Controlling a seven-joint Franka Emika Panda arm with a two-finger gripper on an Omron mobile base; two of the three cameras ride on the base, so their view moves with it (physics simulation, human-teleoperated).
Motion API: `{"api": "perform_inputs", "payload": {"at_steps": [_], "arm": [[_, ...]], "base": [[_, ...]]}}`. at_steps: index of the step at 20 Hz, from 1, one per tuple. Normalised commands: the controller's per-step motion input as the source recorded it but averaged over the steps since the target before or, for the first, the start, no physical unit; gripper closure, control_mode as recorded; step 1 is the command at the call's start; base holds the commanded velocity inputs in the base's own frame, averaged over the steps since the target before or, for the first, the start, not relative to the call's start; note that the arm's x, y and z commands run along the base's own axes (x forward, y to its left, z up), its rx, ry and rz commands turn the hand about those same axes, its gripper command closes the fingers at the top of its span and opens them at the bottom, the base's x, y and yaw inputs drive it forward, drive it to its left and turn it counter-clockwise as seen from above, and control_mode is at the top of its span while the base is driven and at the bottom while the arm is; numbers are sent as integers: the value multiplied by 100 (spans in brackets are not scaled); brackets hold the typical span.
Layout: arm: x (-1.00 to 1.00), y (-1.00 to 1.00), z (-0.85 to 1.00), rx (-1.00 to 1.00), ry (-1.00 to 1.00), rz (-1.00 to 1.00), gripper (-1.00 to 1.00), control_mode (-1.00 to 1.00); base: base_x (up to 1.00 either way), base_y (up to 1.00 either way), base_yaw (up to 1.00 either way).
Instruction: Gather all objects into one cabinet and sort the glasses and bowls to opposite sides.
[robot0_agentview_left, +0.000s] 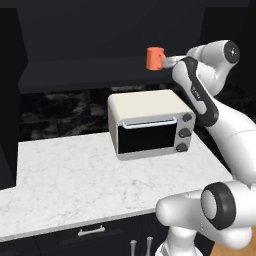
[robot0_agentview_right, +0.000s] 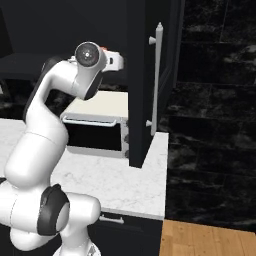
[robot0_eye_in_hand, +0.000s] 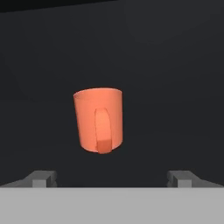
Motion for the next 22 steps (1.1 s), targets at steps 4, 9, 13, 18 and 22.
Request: {"api": "perform_inputs", "payload": {"at_steps": [4,9,13,18,22], "arm": [[47,6,0,0,0,0,-100,-100],[40,6,0,0,0,0,-100,-100],[23,6,0,0,0,0,-100,-100],[3,7,0,0,1,0,-100,-100],[3,9,0,0,9,0,-100,-100]], "base": [[0,0,0],[0,0,0],[0,0,0],[0,0,0],[0,0,0]]}}
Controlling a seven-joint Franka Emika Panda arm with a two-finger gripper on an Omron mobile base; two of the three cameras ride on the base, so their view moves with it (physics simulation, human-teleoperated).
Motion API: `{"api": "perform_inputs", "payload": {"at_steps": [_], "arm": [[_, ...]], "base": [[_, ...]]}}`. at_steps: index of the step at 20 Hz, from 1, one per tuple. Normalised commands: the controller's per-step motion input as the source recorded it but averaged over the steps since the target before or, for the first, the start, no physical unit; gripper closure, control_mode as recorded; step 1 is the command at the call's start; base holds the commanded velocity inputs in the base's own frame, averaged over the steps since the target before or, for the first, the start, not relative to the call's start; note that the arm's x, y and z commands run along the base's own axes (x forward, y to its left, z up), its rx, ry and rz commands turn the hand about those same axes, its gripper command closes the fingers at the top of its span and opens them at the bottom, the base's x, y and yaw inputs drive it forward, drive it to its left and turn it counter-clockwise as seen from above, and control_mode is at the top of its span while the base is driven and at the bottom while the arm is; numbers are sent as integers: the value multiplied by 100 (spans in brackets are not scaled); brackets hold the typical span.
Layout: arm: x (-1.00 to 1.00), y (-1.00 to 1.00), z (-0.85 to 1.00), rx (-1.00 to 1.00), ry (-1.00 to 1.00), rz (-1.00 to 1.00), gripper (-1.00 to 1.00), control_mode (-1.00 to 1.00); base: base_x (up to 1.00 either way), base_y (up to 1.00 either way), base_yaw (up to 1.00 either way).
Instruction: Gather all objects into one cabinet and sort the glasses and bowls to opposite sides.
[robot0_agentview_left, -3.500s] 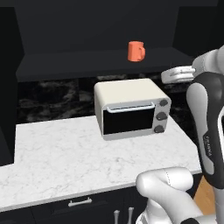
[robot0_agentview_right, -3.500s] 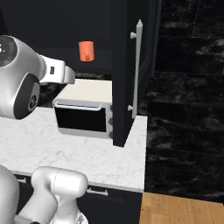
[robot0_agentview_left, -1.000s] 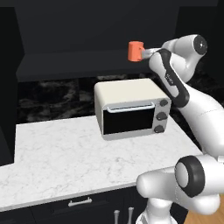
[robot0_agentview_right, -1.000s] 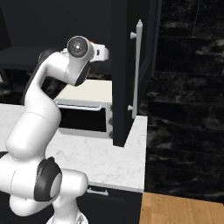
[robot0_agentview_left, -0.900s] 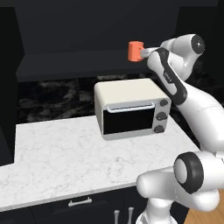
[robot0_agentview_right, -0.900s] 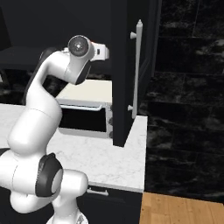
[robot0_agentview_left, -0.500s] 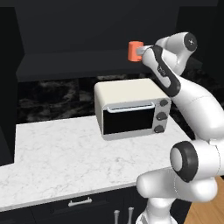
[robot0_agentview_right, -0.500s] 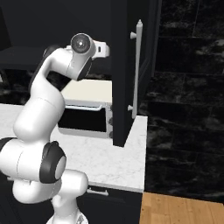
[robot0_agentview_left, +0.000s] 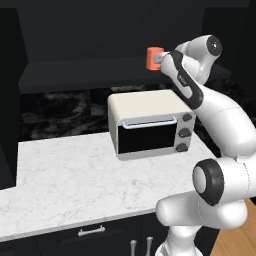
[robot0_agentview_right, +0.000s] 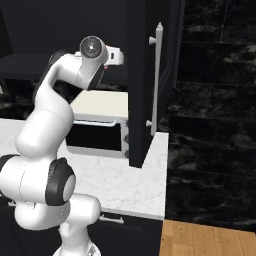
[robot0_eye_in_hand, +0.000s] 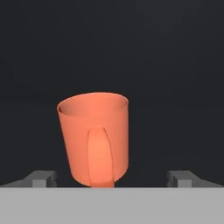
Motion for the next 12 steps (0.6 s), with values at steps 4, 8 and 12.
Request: {"api": "perform_inputs", "payload": {"at_steps": [4,8,12], "arm": [[6,6,-3,0,5,0,-100,-100],[14,4,0,0,3,0,-100,-100],[19,4,0,0,1,0,-100,-100]], "base": [[0,0,0],[0,0,0],[0,0,0]]}}
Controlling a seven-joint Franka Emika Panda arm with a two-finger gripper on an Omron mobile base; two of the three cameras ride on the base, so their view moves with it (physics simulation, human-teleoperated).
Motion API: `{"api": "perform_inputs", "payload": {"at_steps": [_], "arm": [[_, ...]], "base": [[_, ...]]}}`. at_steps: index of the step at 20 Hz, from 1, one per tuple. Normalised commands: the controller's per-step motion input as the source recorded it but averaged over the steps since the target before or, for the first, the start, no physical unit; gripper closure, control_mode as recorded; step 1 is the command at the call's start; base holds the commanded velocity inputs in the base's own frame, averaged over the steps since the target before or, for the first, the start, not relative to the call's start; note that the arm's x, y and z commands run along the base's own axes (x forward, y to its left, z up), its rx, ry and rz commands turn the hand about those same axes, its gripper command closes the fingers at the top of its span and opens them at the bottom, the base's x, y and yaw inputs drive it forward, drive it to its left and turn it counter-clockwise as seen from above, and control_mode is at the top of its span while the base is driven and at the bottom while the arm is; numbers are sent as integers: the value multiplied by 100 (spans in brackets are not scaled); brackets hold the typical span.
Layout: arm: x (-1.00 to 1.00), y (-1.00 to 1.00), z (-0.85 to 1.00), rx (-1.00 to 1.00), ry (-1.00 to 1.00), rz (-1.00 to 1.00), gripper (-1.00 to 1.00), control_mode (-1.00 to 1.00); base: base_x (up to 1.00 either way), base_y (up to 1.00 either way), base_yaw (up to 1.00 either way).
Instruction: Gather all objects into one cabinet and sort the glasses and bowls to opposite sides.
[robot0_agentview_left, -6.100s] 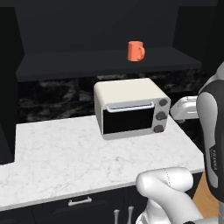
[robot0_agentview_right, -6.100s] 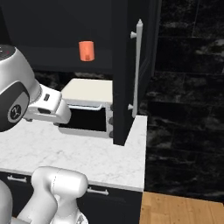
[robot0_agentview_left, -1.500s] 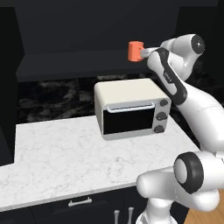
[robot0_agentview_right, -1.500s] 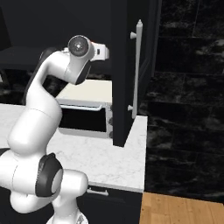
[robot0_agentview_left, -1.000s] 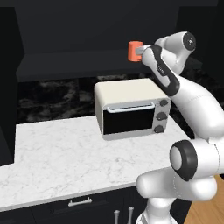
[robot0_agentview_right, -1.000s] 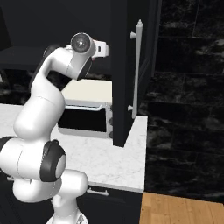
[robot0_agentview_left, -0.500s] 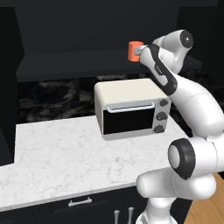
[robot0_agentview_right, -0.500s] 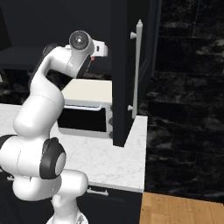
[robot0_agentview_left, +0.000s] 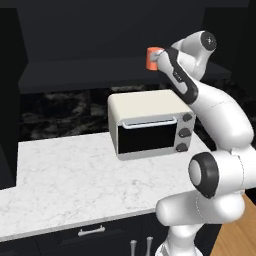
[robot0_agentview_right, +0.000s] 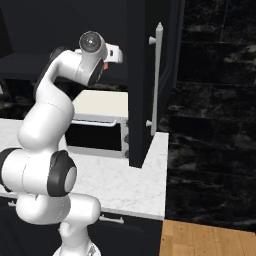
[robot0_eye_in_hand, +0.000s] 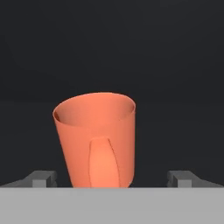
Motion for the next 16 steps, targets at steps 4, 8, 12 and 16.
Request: {"api": "perform_inputs", "payload": {"at_steps": [4,8,12,16], "arm": [[20,10,-1,0,1,0,-100,-100],[13,16,-7,0,3,0,-100,-100],[5,10,-1,0,5,0,-100,-100],[1,4,0,0,7,0,100,-100]], "base": [[0,0,0],[0,0,0],[0,0,0],[0,0,0]]}}
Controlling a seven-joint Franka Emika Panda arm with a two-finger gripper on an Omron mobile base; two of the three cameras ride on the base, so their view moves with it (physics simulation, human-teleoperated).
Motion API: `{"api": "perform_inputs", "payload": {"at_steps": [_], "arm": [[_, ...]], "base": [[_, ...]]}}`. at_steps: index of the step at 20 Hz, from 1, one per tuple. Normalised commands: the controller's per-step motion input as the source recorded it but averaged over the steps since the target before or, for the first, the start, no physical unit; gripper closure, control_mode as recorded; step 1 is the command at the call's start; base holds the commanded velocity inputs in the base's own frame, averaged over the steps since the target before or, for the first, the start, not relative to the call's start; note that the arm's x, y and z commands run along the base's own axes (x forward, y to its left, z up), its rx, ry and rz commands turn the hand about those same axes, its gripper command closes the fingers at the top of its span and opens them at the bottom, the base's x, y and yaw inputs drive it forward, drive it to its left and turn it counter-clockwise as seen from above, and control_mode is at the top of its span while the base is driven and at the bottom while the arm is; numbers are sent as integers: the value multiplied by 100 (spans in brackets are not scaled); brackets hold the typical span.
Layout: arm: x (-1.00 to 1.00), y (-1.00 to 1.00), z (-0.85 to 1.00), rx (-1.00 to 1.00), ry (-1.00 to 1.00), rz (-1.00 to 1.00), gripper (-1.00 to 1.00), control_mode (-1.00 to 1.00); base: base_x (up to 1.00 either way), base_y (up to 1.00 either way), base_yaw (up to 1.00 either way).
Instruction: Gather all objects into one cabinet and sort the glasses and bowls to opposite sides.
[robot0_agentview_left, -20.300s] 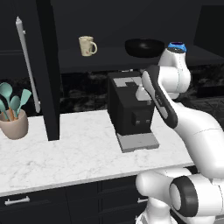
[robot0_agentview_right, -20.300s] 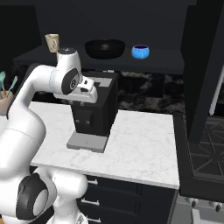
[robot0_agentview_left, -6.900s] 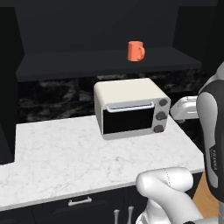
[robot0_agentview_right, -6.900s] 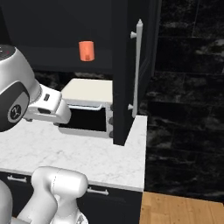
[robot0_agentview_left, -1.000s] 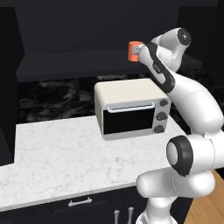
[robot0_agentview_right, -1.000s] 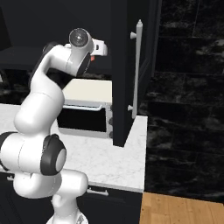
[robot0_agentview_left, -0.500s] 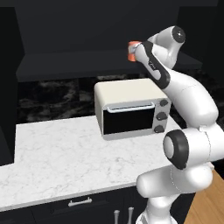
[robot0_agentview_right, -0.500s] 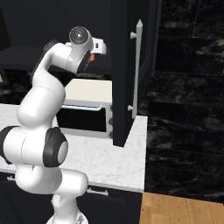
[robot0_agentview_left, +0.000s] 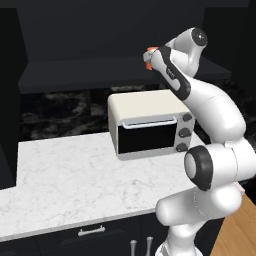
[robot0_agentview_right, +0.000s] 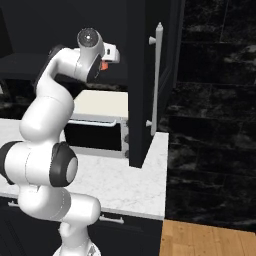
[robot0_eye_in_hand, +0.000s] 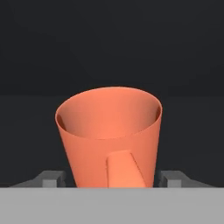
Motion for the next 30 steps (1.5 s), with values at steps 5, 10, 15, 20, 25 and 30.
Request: {"api": "perform_inputs", "payload": {"at_steps": [5,10,15,20,25,30], "arm": [[0,0,0,0,0,0,100,-100],[0,0,0,0,0,0,100,-100],[-54,0,1,0,-1,0,100,-100],[-77,0,9,0,-2,0,100,-100],[-74,0,9,0,-1,0,100,-100],[-76,0,16,0,-3,0,100,-100]], "base": [[0,0,0],[0,0,0],[0,0,0],[0,0,0],[0,0,0],[0,0,0]]}}
